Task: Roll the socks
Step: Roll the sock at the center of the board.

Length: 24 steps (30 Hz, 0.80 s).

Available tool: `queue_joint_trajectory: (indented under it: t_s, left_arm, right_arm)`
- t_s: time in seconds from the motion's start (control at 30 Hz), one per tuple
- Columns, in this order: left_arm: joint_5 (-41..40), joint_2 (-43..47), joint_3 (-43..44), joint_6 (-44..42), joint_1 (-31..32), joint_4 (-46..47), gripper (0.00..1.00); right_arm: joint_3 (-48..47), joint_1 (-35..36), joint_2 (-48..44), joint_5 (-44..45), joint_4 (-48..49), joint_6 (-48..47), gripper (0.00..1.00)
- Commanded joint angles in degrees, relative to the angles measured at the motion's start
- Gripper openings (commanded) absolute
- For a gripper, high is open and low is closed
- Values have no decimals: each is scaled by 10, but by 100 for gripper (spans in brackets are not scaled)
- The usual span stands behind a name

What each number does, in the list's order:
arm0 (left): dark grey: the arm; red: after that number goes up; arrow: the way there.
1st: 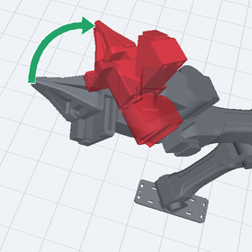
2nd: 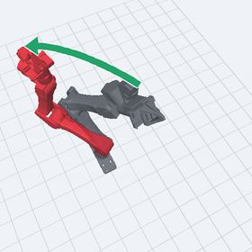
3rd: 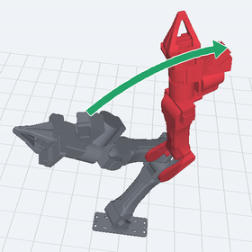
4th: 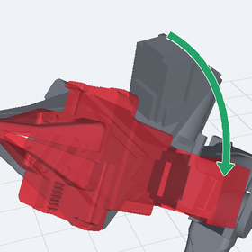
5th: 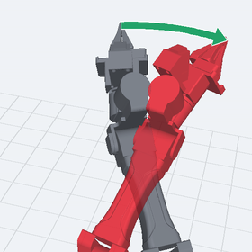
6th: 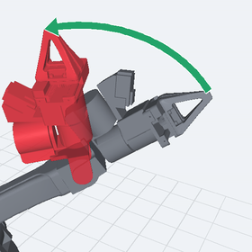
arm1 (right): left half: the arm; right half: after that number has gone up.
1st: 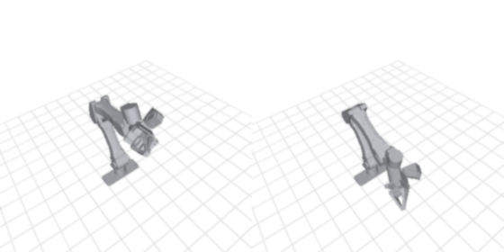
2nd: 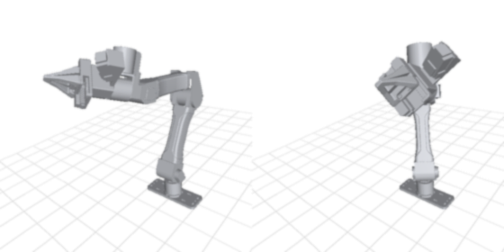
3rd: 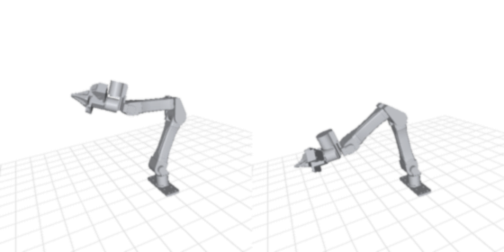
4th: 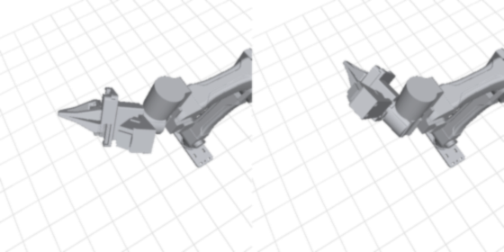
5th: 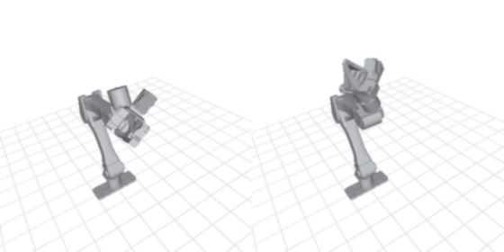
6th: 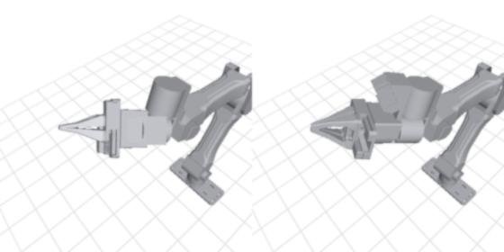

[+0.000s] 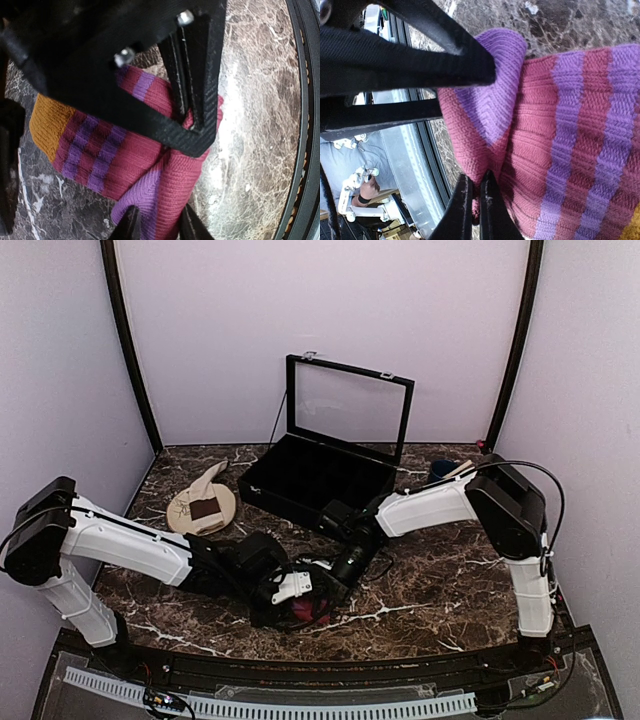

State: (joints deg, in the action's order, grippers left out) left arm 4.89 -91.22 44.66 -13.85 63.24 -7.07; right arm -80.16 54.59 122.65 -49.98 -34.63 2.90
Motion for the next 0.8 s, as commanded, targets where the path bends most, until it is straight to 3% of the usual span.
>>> queue_joint_trajectory:
  t_s: [0.0,0.5,0.6,0.77]
  left_arm:
    - [6,-3,17,-15,2,-14,26]
    - [85,-47,68,-25,2,-78,10]
    - [101,-59,75,-22,2,-86,6]
    - [118,-76,80,-17,-2,-102,0]
  right_arm:
    - [-14,-7,11,-11,-15,-11,0]
    - [22,-8,-6,39,-3,0,0]
    - [38,-8,-14,52,8,8,5]
    - [58,-9,-24,63,25,20,22]
